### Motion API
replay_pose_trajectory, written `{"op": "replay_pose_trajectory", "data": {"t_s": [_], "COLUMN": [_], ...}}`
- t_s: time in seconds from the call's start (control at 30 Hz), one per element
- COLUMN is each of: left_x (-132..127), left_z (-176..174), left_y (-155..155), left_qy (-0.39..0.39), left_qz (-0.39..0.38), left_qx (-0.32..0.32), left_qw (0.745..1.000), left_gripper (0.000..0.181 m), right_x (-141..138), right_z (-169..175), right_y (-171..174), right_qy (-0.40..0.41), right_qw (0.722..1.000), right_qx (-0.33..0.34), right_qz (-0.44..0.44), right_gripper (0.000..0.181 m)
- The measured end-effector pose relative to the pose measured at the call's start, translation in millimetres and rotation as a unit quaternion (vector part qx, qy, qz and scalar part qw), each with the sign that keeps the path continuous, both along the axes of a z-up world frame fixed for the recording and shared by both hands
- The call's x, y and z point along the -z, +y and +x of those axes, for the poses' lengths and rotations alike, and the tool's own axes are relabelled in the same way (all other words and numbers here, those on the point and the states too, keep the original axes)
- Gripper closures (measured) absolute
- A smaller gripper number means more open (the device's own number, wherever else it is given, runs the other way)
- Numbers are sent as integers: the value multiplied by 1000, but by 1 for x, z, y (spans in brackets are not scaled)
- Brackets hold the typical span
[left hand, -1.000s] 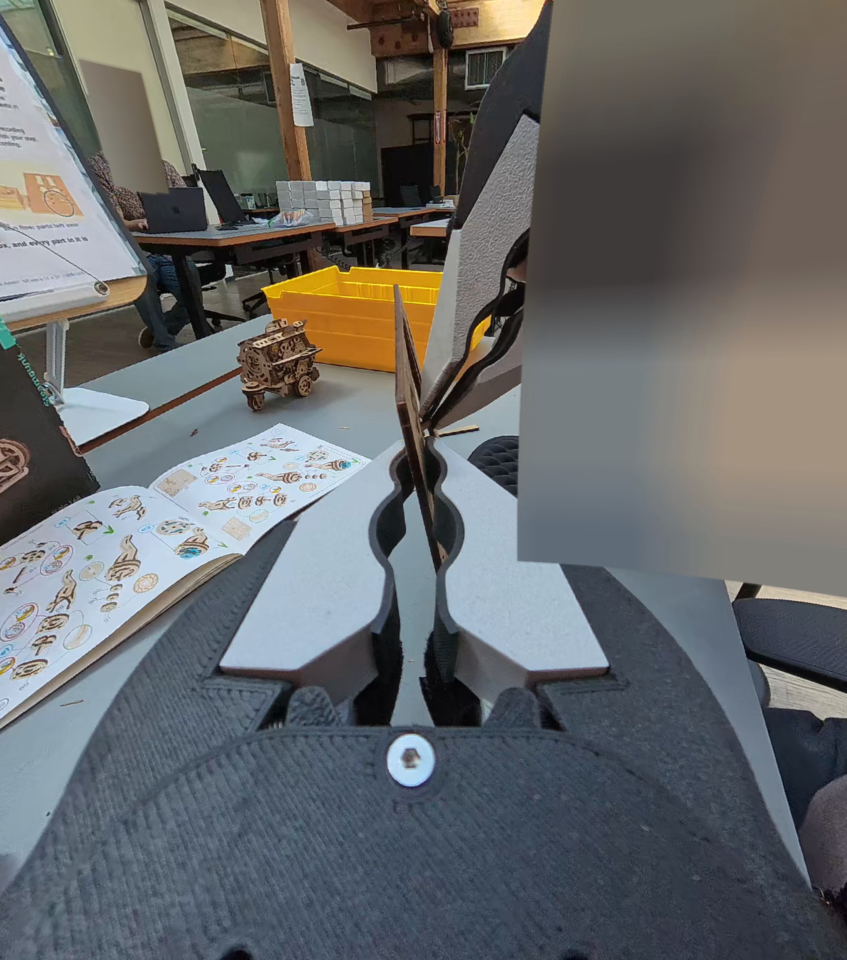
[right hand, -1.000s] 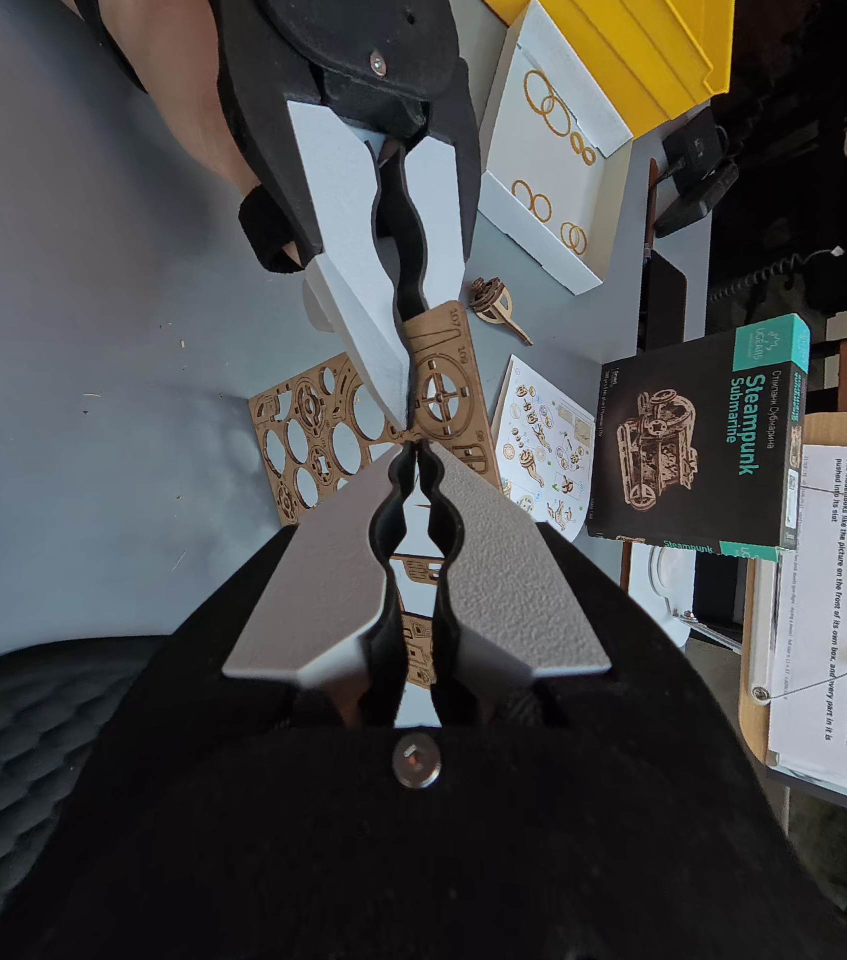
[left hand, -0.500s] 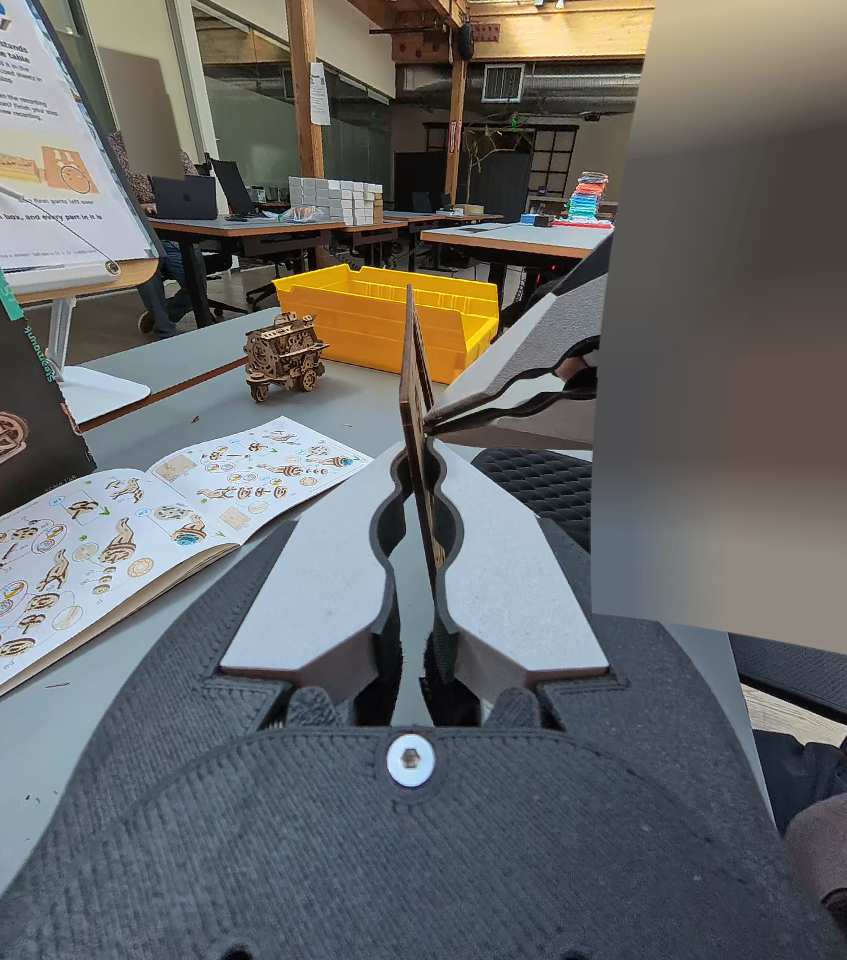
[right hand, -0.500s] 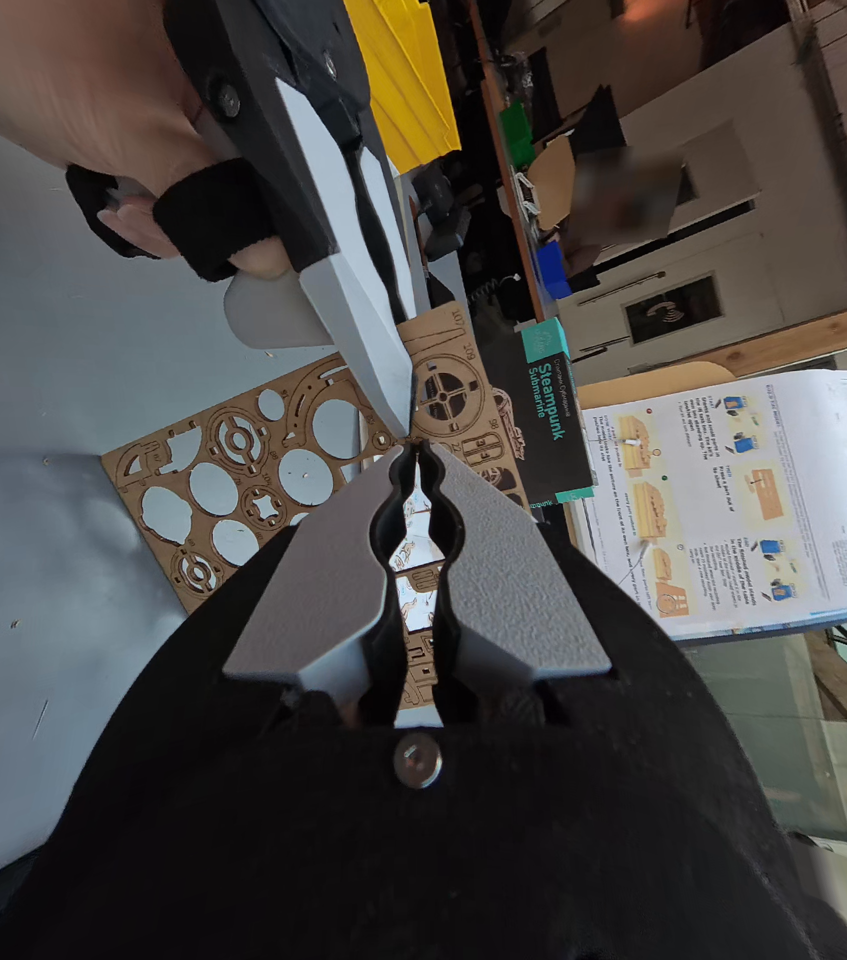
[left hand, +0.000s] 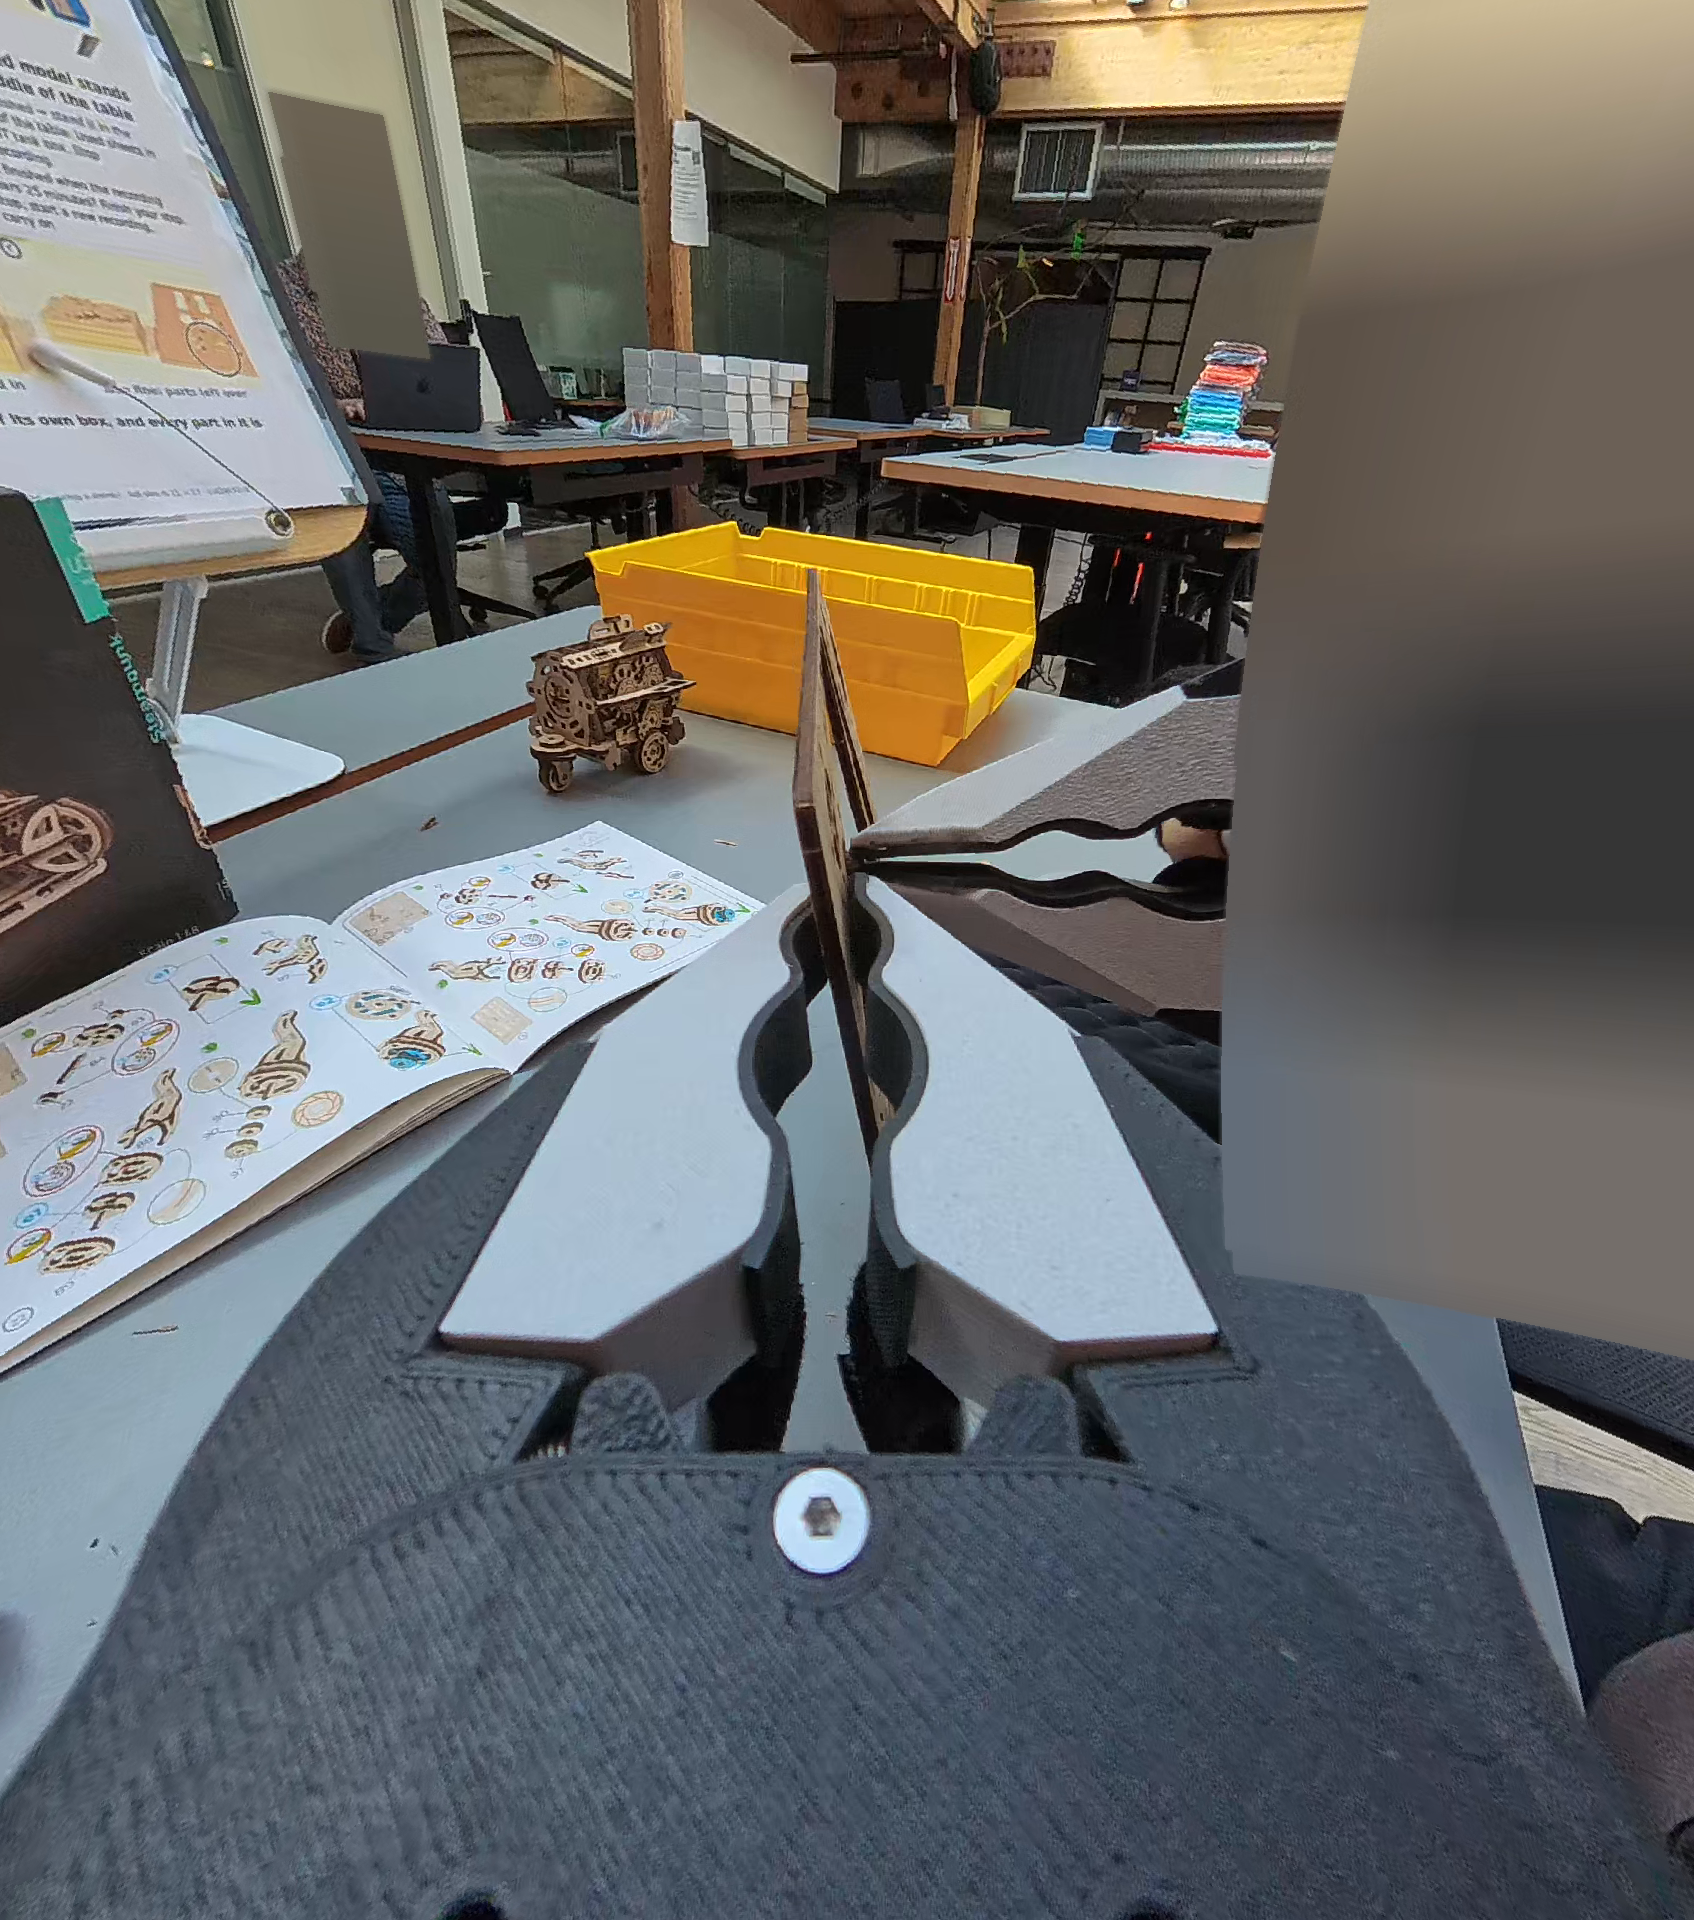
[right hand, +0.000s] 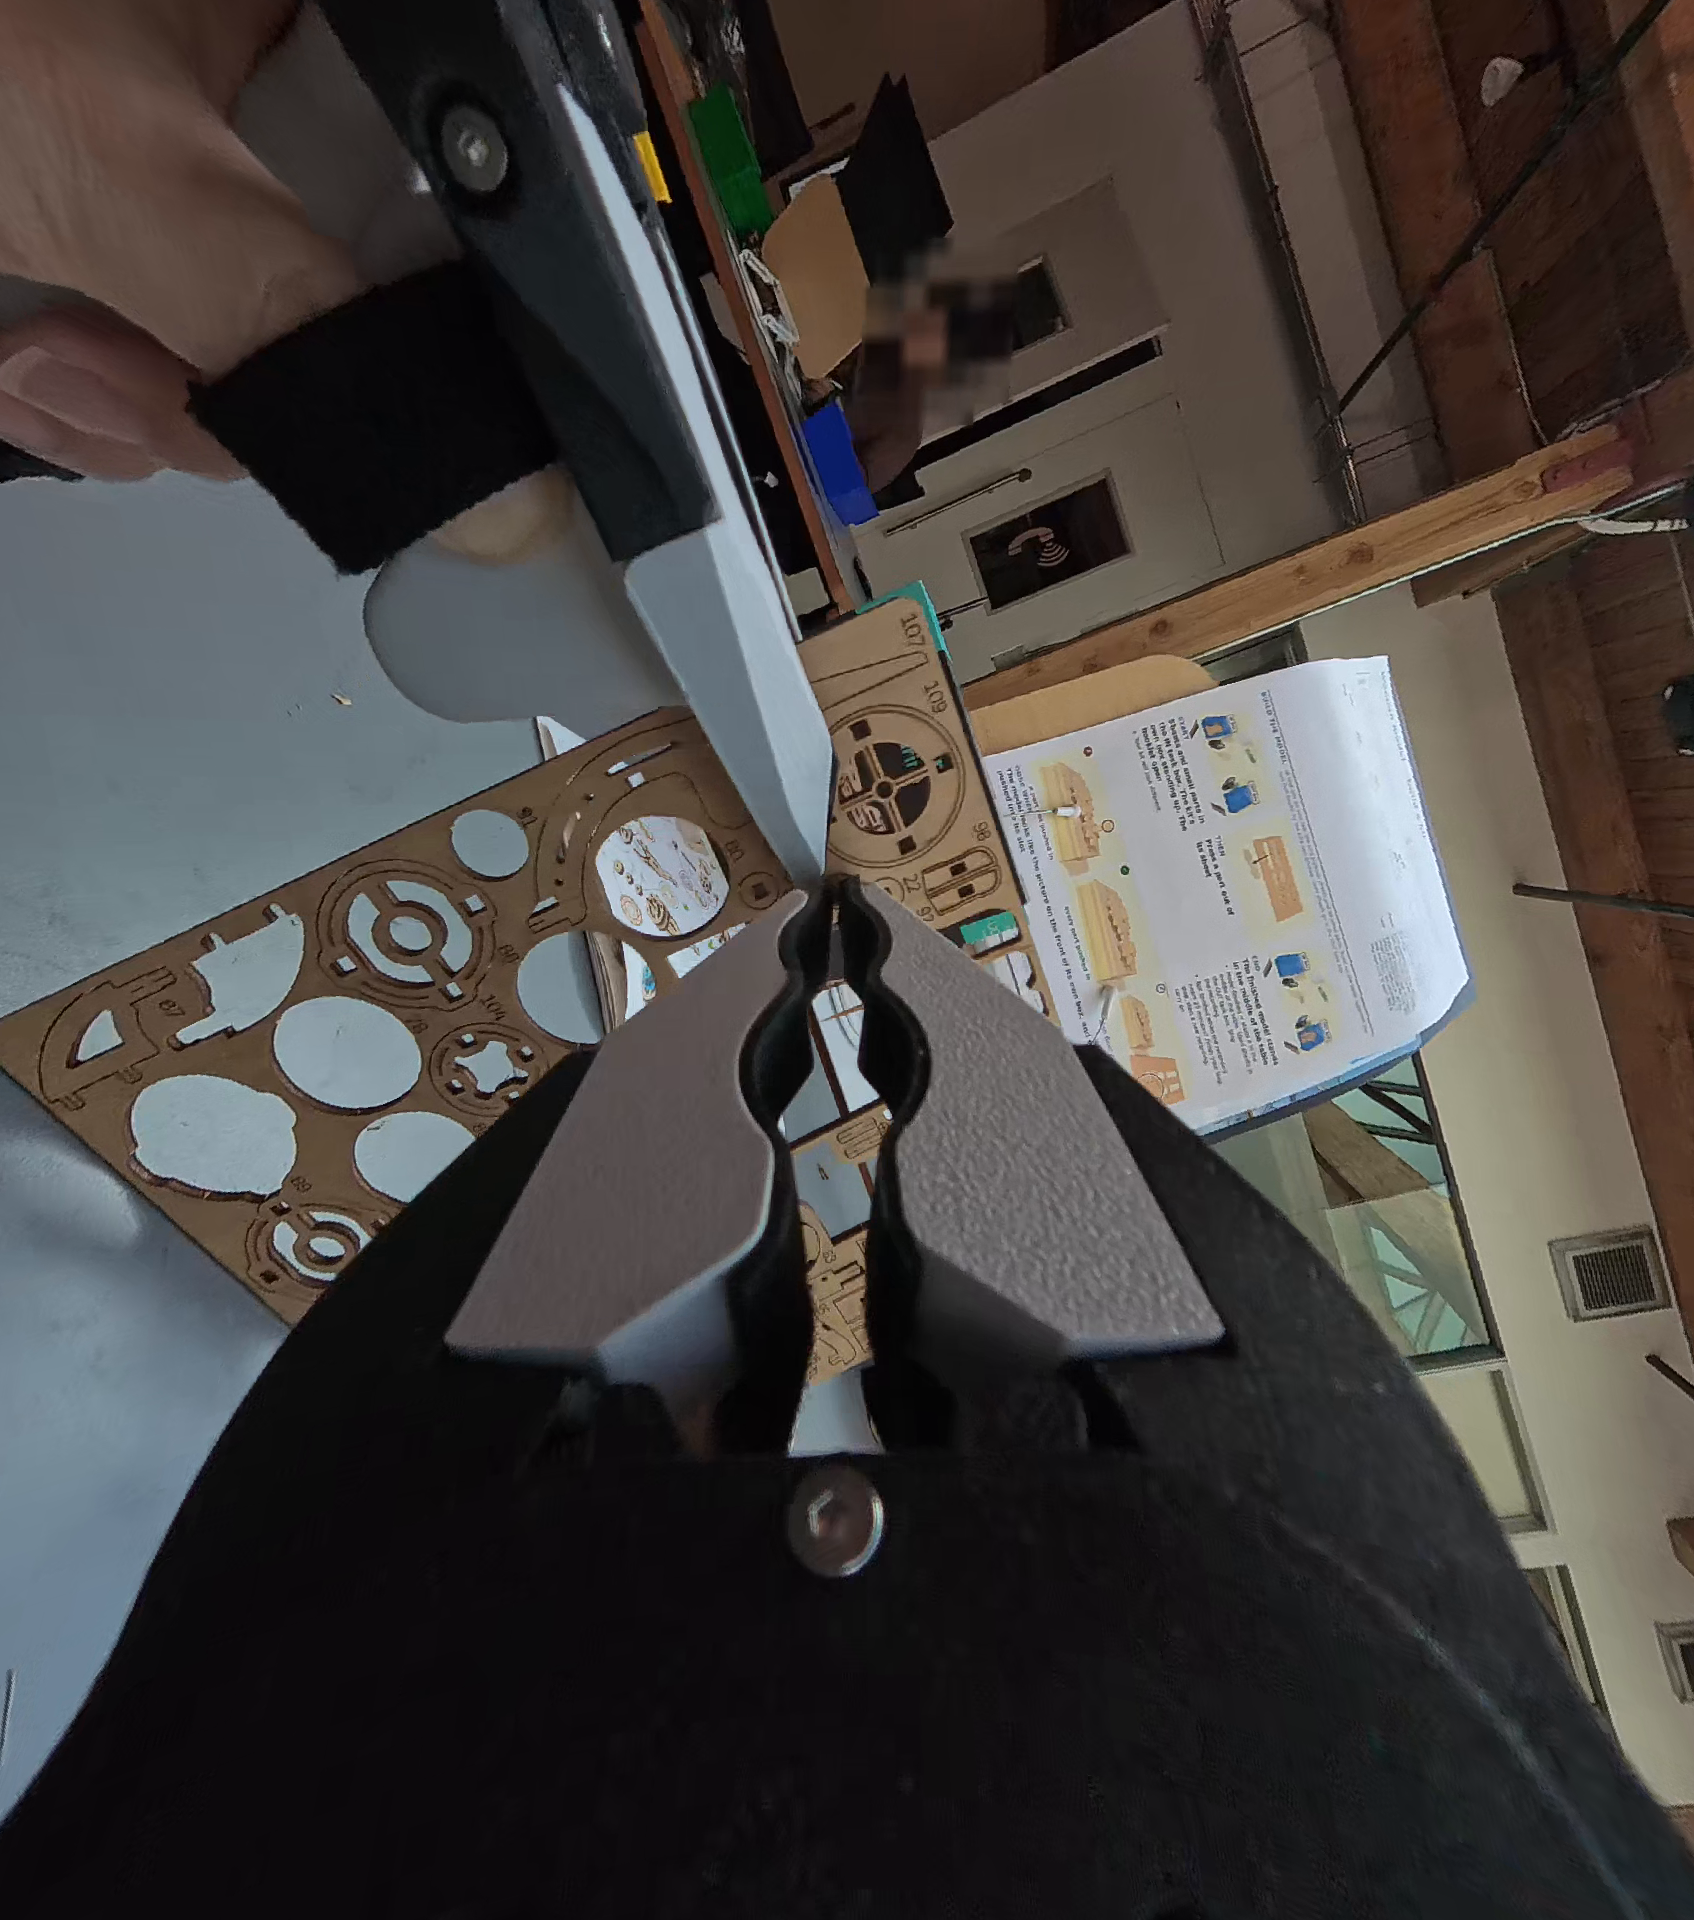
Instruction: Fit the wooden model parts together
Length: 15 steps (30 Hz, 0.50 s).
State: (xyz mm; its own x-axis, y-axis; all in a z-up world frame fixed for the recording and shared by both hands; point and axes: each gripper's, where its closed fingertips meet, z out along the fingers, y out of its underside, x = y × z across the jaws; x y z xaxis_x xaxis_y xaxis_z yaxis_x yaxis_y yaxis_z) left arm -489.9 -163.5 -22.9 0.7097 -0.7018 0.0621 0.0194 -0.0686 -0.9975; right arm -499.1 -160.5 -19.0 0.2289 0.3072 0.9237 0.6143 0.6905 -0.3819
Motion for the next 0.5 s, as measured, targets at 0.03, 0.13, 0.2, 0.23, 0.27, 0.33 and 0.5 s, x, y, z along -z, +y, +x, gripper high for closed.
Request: {"op": "replay_pose_trajectory", "data": {"t_s": [0.03,0.13,0.2,0.23,0.27,0.33,0.5], "left_x": [0,0,0,0,0,0,-2], "left_z": [1,1,0,0,0,1,6], "left_y": [0,-1,0,-1,-1,-2,-6], "left_qy": [1,1,3,4,6,13,21], "left_qz": [1,2,1,2,3,8,17], "left_qx": [1,1,0,2,4,7,25], "left_qw": [1000,1000,1000,1000,1000,1000,999], "left_gripper": [179,179,179,179,179,179,180], "right_x": [0,-1,0,0,0,0,-2], "right_z": [1,1,0,0,0,1,8], "right_y": [0,-1,-1,-1,-1,-1,-7], "right_qy": [10,31,26,18,12,-21,-119], "right_qw": [1000,999,1000,999,997,988,942], "right_qx": [-3,-6,-16,-32,-52,-92,-171], "right_qz": [4,16,0,-22,-56,-125,-263], "right_gripper": [181,181,181,181,180,181,180]}}
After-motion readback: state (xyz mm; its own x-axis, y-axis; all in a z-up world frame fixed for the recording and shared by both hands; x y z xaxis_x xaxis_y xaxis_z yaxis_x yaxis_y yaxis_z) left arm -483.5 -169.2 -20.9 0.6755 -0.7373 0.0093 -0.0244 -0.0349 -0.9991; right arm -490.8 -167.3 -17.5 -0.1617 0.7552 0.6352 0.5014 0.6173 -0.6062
